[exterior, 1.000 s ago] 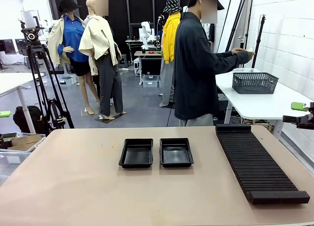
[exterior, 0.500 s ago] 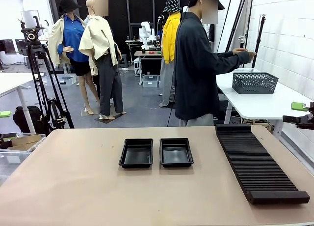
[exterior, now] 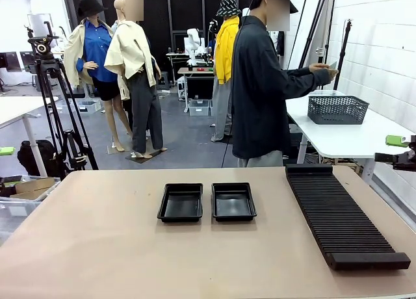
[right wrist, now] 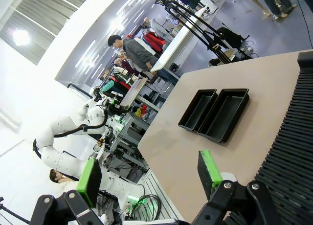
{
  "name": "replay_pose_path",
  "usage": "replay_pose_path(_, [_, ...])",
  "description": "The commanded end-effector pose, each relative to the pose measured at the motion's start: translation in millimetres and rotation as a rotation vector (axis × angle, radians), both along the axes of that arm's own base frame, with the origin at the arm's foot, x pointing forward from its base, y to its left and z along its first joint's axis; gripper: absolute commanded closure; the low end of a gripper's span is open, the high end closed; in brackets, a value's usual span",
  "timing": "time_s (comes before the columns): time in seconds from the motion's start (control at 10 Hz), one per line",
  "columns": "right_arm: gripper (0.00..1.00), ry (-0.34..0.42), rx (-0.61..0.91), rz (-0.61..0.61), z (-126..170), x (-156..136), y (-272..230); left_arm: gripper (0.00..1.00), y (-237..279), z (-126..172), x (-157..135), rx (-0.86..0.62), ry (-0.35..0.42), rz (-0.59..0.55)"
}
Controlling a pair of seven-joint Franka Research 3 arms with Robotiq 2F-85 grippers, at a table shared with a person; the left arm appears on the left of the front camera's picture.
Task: Inspect and transfer BCBs to ESD trays.
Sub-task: Pick up the Blank PCB from the PCB Rack and place it in the left ESD tray.
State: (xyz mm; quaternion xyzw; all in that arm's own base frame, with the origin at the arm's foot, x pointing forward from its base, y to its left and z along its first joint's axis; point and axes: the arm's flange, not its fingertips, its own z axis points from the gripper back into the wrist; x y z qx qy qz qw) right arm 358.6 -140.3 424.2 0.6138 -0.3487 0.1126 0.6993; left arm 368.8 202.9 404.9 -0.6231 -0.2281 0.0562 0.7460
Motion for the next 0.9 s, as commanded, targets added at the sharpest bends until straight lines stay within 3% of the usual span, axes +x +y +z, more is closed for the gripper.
replay_pose_path(0.0, [0.0, 0.011, 0.0, -0.008, 1.1, -1.8, 1.7, 0.0, 0.6, 2.6, -2.0, 0.001, -0.003, 0.004])
replay_pose_path(0.8, [0.0, 0.011, 0.0, -0.008, 1.1, -1.8, 1.7, 0.0, 0.6, 2.6, -2.0, 0.001, -0.003, 0.004])
